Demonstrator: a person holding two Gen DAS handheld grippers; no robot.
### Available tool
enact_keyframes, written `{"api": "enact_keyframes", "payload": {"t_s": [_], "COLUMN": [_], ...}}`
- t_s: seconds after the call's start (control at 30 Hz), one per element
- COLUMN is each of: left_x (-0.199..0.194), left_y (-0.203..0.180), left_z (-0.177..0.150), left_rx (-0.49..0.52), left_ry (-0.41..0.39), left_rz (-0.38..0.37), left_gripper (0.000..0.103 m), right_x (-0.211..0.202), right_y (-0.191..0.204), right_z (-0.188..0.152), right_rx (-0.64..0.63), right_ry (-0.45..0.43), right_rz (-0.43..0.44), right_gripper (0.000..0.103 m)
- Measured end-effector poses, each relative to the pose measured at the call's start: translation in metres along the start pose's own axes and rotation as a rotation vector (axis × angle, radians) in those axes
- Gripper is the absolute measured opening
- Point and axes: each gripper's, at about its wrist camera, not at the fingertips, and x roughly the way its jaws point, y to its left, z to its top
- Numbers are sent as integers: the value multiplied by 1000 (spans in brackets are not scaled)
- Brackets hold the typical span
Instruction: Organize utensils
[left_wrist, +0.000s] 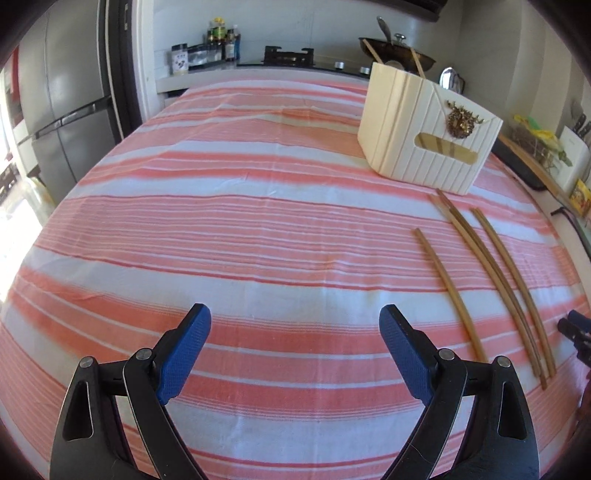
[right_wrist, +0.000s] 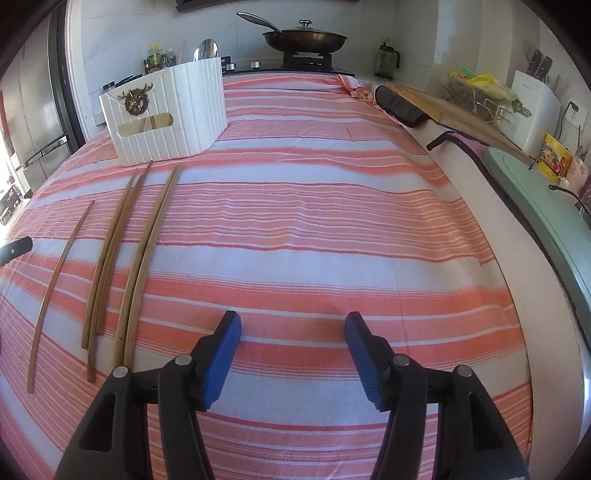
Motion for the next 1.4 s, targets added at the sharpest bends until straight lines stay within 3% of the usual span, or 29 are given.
{"api": "enact_keyframes", "payload": {"t_s": [0.17, 0.4, 1.4], "left_x": [5, 14, 13], "left_y": [7, -6, -4], "left_z": [-1, -1, 0], "left_rx": [-41, 30, 27], "left_ry": [27, 66, 66], "left_rz": [9, 72, 62], "left_gripper": [96, 103, 103], "right_x": [1, 2, 2], "right_y": [1, 0, 1], "right_z": [0, 0, 0], "right_rx": [-1, -1, 1], "right_ry": [0, 0, -1], "right_rz": [17, 29, 32], "right_gripper": [66, 69, 69]}}
